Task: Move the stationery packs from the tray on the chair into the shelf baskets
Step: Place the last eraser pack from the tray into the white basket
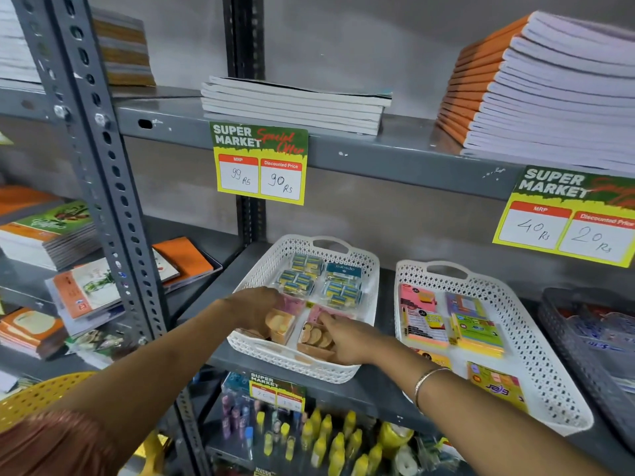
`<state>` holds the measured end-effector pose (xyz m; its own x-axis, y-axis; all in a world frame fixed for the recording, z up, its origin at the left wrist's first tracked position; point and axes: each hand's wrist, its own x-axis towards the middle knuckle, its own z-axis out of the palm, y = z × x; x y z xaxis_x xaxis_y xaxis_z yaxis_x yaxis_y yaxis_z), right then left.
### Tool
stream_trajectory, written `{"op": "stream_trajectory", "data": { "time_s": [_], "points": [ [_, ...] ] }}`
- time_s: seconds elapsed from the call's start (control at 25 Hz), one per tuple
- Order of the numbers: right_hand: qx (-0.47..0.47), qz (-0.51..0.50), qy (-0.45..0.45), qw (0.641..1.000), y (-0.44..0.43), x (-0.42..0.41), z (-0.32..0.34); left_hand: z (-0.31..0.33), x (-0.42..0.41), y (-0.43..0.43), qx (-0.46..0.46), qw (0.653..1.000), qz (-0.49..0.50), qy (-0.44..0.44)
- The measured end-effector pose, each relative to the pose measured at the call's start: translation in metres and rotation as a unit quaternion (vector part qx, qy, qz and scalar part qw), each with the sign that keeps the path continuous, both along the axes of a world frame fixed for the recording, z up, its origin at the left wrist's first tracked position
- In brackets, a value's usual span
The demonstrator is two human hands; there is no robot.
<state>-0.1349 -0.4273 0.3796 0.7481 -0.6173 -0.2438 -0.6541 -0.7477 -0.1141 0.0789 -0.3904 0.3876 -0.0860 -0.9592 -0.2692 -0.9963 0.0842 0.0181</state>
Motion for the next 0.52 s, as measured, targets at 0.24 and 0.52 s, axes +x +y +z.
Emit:
{"op": "stream_trajectory", "data": {
  "time_s": [0.24, 0.52],
  "points": [
    [-0.007, 0.002, 0.0, 1.0, 0.0076, -0.0014, 0.0059, -0.0009, -0.0018, -0.003, 0.018, 0.997, -0.049, -0.059],
    [0.004, 0.003, 0.004, 1.0, 0.0077, -0.001, 0.0083, -0.0065, 0.0042, -0.0032, 0.005, 0.996, -0.058, -0.068]
  ]
}}
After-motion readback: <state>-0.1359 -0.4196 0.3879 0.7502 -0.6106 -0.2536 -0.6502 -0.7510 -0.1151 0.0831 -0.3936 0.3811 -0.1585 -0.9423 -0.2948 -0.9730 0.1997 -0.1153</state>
